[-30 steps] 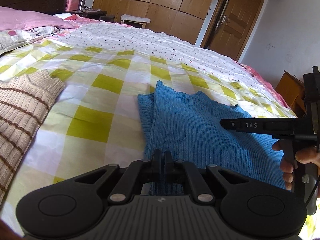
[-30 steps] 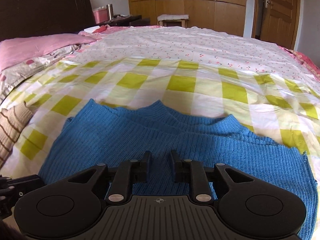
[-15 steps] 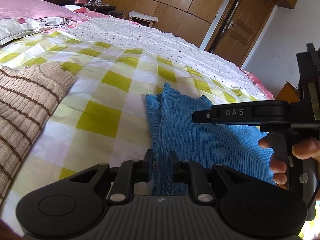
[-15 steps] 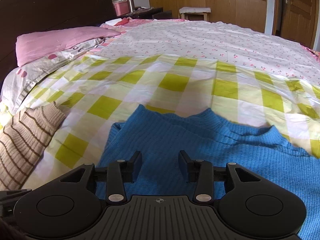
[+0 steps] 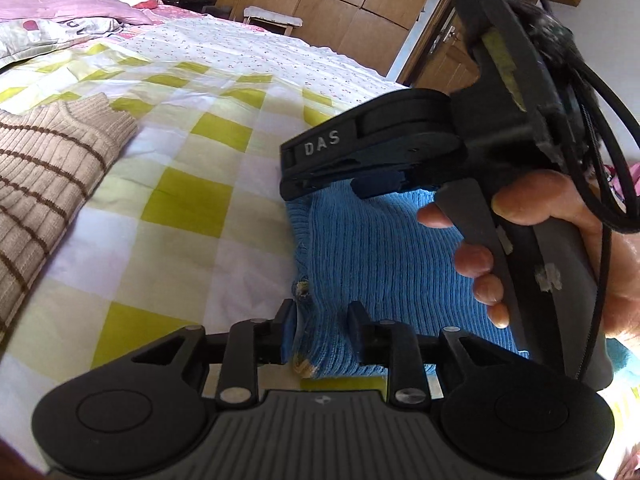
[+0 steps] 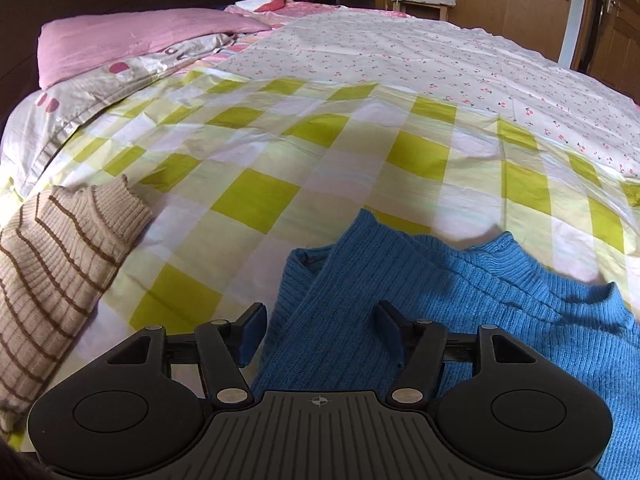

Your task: Fold small clothes

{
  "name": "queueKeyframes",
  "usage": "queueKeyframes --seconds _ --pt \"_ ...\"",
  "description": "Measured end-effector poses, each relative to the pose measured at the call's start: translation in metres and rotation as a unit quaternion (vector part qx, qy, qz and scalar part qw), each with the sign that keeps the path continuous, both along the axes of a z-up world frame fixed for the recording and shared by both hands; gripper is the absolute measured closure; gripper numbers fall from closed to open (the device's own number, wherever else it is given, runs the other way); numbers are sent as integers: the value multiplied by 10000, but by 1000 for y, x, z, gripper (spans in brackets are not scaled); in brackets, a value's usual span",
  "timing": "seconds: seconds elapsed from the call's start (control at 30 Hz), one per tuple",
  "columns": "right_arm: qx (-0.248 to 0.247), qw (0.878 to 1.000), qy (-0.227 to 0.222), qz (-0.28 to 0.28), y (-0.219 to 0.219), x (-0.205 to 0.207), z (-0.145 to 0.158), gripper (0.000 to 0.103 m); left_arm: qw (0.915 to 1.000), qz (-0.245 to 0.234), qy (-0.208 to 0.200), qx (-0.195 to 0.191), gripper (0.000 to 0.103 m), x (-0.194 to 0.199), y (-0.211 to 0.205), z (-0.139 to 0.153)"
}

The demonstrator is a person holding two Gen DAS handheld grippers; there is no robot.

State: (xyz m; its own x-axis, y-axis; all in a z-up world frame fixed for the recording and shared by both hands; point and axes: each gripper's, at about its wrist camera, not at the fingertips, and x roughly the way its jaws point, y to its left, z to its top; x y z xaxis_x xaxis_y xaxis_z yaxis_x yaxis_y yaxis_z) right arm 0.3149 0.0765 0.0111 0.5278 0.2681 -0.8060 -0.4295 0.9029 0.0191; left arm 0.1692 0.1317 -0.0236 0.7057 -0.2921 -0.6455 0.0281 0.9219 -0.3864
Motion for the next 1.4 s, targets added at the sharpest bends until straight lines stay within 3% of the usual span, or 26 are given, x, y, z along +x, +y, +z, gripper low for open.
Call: queueKeyframes --seconds 0.3,0.5,0.6,1.4 --pt "-678 9973 -242 167 22 1 -14 43 9999 -94 -72 59 62 -2 -8 -6" --pt "-688 9971 -316 110 14 1 -12 64 9998 -91 -148 102 58 -3 -11 -8" --pt "-592 9978 -291 67 9 2 -10 69 9997 -92 -181 144 57 -7 -15 -8" --pt "-556 9980 -313 37 8 1 -10 69 9996 -85 -236 124 55 -7 -15 -11"
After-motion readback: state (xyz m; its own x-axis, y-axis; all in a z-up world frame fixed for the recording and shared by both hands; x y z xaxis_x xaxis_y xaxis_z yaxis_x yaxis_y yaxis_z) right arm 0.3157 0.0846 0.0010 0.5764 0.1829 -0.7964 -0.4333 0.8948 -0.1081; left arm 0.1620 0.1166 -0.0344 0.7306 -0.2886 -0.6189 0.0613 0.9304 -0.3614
